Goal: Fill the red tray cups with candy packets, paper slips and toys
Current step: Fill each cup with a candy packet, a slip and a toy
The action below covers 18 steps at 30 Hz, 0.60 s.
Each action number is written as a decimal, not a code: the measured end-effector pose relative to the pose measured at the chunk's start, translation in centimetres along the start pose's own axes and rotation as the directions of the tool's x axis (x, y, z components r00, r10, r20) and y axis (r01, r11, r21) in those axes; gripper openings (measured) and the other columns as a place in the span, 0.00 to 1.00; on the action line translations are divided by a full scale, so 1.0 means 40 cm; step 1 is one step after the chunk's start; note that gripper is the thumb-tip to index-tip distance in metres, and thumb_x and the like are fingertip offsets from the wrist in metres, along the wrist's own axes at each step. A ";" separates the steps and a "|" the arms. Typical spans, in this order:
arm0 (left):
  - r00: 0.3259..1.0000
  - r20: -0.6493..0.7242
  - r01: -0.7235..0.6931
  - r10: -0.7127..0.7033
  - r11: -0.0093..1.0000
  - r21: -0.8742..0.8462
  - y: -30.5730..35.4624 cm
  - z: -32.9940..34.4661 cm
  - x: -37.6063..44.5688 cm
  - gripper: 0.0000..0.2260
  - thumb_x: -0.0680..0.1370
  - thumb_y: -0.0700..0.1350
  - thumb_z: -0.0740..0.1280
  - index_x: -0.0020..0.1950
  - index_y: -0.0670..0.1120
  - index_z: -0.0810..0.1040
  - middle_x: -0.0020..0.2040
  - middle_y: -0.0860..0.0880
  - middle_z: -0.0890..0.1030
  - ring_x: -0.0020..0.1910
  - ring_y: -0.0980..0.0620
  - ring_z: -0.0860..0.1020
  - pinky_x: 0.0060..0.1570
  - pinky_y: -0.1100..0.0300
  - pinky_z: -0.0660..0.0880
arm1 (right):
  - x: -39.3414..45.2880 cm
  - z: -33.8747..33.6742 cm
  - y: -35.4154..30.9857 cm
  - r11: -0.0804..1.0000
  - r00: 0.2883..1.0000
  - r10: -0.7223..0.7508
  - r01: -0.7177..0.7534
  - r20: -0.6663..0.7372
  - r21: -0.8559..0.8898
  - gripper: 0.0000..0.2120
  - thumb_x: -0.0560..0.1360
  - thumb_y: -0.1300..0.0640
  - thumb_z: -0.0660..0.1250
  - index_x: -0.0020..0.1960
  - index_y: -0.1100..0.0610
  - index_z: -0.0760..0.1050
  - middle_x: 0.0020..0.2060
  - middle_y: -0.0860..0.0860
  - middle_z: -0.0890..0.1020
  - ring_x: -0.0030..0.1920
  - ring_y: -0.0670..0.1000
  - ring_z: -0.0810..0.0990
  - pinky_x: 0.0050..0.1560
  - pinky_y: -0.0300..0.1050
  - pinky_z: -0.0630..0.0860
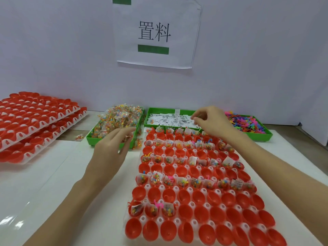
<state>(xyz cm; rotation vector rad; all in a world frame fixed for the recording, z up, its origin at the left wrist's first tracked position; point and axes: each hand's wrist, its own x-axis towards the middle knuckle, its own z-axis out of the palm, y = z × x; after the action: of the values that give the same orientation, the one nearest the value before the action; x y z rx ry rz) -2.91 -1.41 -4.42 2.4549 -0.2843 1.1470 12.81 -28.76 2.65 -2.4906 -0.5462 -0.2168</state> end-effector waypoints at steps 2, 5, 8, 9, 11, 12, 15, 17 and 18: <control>0.999 0.035 -0.017 0.017 1.000 -0.003 0.011 0.004 0.000 0.13 0.77 0.32 0.73 0.61 0.39 0.83 0.52 0.45 0.85 0.46 0.47 0.84 0.50 0.60 0.77 | 0.070 0.032 0.012 0.998 0.999 0.008 -0.005 0.052 -0.059 0.08 0.81 0.57 0.68 0.57 0.56 0.85 0.51 0.55 0.86 0.45 0.49 0.80 0.48 0.39 0.71; 0.997 0.065 -0.054 0.053 0.998 0.024 0.024 0.006 0.000 0.12 0.77 0.32 0.73 0.59 0.39 0.84 0.52 0.45 0.85 0.48 0.46 0.84 0.51 0.59 0.77 | 0.142 0.089 0.014 0.994 0.993 -0.010 0.022 0.114 -0.105 0.09 0.80 0.57 0.70 0.57 0.58 0.85 0.54 0.56 0.86 0.49 0.50 0.82 0.50 0.40 0.72; 0.995 0.076 -0.073 0.069 0.996 0.044 0.027 0.003 0.001 0.11 0.77 0.33 0.72 0.59 0.39 0.84 0.53 0.44 0.85 0.50 0.45 0.84 0.52 0.56 0.79 | 0.191 0.136 0.002 0.986 0.983 -0.038 0.067 0.180 -0.154 0.09 0.79 0.58 0.71 0.54 0.62 0.86 0.54 0.57 0.87 0.49 0.51 0.84 0.46 0.37 0.74; 0.995 0.079 -0.071 0.067 0.996 0.048 0.026 0.002 0.001 0.10 0.77 0.34 0.72 0.59 0.39 0.84 0.53 0.44 0.85 0.50 0.45 0.84 0.52 0.55 0.80 | 0.201 0.146 -0.004 0.979 0.979 -0.043 0.081 0.198 -0.188 0.09 0.79 0.57 0.72 0.52 0.62 0.86 0.52 0.56 0.87 0.44 0.51 0.83 0.43 0.37 0.74; 0.995 0.079 -0.067 0.062 0.996 0.055 0.023 0.001 0.002 0.10 0.78 0.34 0.72 0.58 0.39 0.85 0.53 0.44 0.85 0.50 0.45 0.84 0.52 0.56 0.79 | 0.216 0.159 -0.017 0.966 0.974 -0.045 0.099 0.222 -0.240 0.11 0.77 0.54 0.74 0.50 0.63 0.86 0.47 0.56 0.87 0.42 0.51 0.82 0.43 0.41 0.77; 0.995 0.079 -0.068 0.064 0.996 0.059 0.021 0.000 0.003 0.10 0.78 0.34 0.72 0.58 0.38 0.85 0.52 0.44 0.85 0.50 0.44 0.84 0.52 0.56 0.79 | 0.219 0.161 -0.024 0.959 0.972 -0.047 0.108 0.230 -0.260 0.11 0.76 0.54 0.75 0.50 0.63 0.86 0.46 0.56 0.87 0.43 0.52 0.83 0.45 0.44 0.79; 0.995 0.074 -0.074 0.070 0.995 0.060 0.019 -0.003 0.004 0.08 0.78 0.34 0.71 0.57 0.38 0.85 0.51 0.44 0.85 0.49 0.44 0.84 0.52 0.59 0.77 | 0.223 0.153 -0.040 0.943 0.971 -0.037 0.112 0.235 -0.315 0.05 0.76 0.61 0.73 0.44 0.63 0.85 0.40 0.54 0.86 0.39 0.52 0.81 0.43 0.44 0.77; 0.995 0.072 -0.073 0.068 0.995 0.062 0.019 -0.005 0.005 0.08 0.78 0.34 0.71 0.57 0.38 0.85 0.51 0.44 0.85 0.49 0.45 0.84 0.51 0.60 0.77 | 0.220 0.147 -0.044 0.944 0.975 -0.007 0.080 0.222 -0.321 0.14 0.75 0.66 0.68 0.31 0.58 0.77 0.29 0.53 0.77 0.30 0.50 0.72 0.36 0.44 0.71; 0.995 0.071 -0.071 0.067 0.995 0.064 0.019 -0.006 0.005 0.08 0.78 0.34 0.71 0.57 0.38 0.85 0.51 0.44 0.85 0.49 0.45 0.84 0.52 0.60 0.77 | 0.216 0.142 -0.043 0.947 0.978 -0.011 0.078 0.210 -0.313 0.17 0.75 0.68 0.67 0.28 0.59 0.72 0.26 0.54 0.72 0.28 0.51 0.69 0.35 0.44 0.69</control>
<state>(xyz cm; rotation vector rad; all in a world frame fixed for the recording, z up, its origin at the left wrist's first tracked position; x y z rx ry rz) -3.21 -1.98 -3.93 2.5648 -0.3593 1.1187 20.06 -21.35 1.16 -2.8396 -0.7012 -0.0672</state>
